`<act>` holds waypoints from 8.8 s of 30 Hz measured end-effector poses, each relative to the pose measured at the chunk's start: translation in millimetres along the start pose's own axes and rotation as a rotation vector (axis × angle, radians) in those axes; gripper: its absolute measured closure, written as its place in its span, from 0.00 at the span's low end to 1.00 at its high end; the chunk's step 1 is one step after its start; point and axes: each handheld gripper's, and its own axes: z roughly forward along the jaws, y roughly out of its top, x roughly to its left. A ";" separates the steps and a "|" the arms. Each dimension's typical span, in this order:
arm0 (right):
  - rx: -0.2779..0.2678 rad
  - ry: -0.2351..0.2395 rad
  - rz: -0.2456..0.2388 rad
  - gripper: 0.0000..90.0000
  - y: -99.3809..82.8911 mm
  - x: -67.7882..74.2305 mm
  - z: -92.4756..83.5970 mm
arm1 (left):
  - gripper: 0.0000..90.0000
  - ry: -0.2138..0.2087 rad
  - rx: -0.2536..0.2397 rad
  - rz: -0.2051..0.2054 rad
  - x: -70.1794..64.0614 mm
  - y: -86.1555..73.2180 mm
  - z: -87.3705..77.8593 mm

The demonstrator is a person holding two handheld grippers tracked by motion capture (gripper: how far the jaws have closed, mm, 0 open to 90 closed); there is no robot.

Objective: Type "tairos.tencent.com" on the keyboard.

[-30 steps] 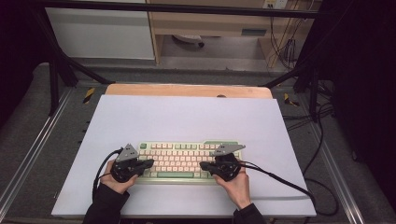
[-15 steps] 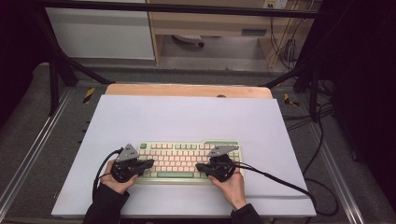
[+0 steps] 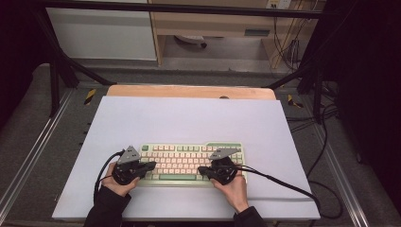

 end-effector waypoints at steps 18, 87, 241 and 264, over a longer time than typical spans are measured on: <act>-0.034 -0.021 -0.016 1.00 3.7 -7.5 -25.8 | 1.00 -0.001 -0.004 0.010 -4.4 3.7 0.4; -0.043 -0.012 -0.016 1.00 0.7 -11.8 -33.3 | 1.00 0.014 0.056 0.059 -24.8 36.3 60.2; 0.017 0.050 -0.066 1.00 27.0 27.3 38.9 | 1.00 0.045 0.002 -0.010 7.7 -4.2 -9.2; -0.032 0.000 -0.039 1.00 21.3 6.7 -9.9 | 1.00 0.033 0.000 -0.001 3.2 -1.9 -8.6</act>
